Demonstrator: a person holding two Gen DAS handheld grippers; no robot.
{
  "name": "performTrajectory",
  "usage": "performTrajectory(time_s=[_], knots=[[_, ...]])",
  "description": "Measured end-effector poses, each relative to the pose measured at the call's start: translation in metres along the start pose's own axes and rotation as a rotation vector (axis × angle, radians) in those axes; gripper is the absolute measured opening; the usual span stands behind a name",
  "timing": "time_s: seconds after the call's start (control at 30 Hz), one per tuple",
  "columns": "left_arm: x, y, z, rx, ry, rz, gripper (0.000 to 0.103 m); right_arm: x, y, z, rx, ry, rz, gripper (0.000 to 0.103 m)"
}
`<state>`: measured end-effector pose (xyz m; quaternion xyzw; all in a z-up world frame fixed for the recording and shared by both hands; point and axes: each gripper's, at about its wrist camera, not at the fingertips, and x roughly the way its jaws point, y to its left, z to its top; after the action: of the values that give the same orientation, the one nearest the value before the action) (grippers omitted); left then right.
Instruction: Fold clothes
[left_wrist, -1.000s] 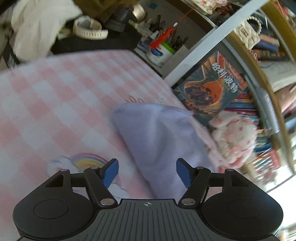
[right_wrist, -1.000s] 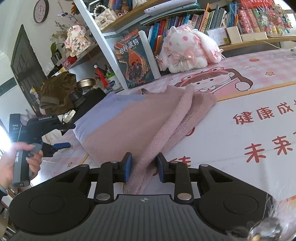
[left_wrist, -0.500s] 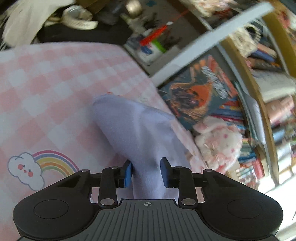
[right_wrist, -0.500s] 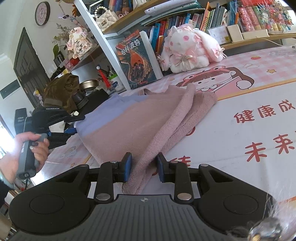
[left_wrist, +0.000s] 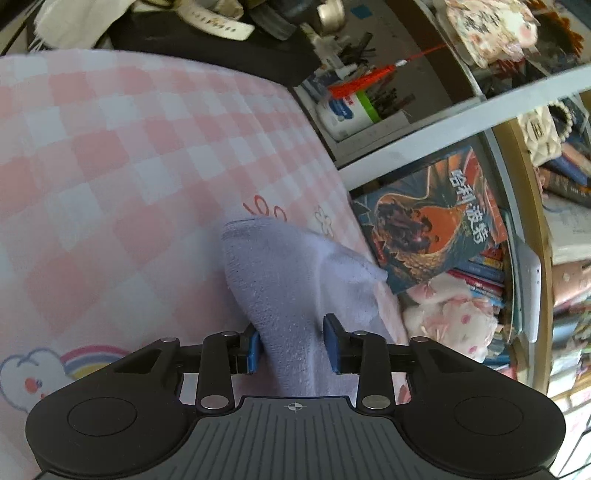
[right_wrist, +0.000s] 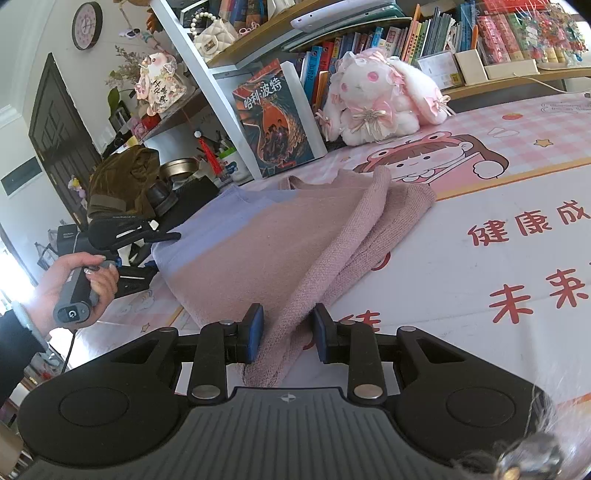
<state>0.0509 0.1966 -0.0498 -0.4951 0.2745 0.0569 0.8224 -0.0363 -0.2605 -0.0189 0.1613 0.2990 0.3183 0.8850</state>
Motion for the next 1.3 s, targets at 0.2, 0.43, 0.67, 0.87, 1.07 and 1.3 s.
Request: performTrajectory(time_s=[0.2,0.43,0.67,0.87,1.07,1.3], knots=[[0.000,0.002,-0.003,0.083,-0.016,0.000,0.017,-0.010,0.002,0.021,-0.024,-0.033,-0.062,0.045],[0.000,0.004,0.001,0.102,-0.004,-0.017,0.015,0.008,0.006,0.070,-0.239,-0.030,-0.145,0.030],[-0.005,0.007,0.002,0.097,-0.018,-0.039,0.010,0.050,-0.006,0.073,-0.312,0.135,-0.181,0.025],[-0.029,-0.040,-0.005,0.300,-0.095,-0.074,0.007,0.053,-0.004,0.067,-0.343,0.140,-0.202,0.026],[-0.065,-0.111,-0.039,0.594,-0.149,-0.225,0.007,0.052,-0.014,0.070,-0.281,0.133,-0.169,0.026],[-0.086,-0.171,-0.127,1.012,-0.135,-0.333,0.007,0.048,-0.020,0.070,-0.228,0.117,-0.142,0.026]])
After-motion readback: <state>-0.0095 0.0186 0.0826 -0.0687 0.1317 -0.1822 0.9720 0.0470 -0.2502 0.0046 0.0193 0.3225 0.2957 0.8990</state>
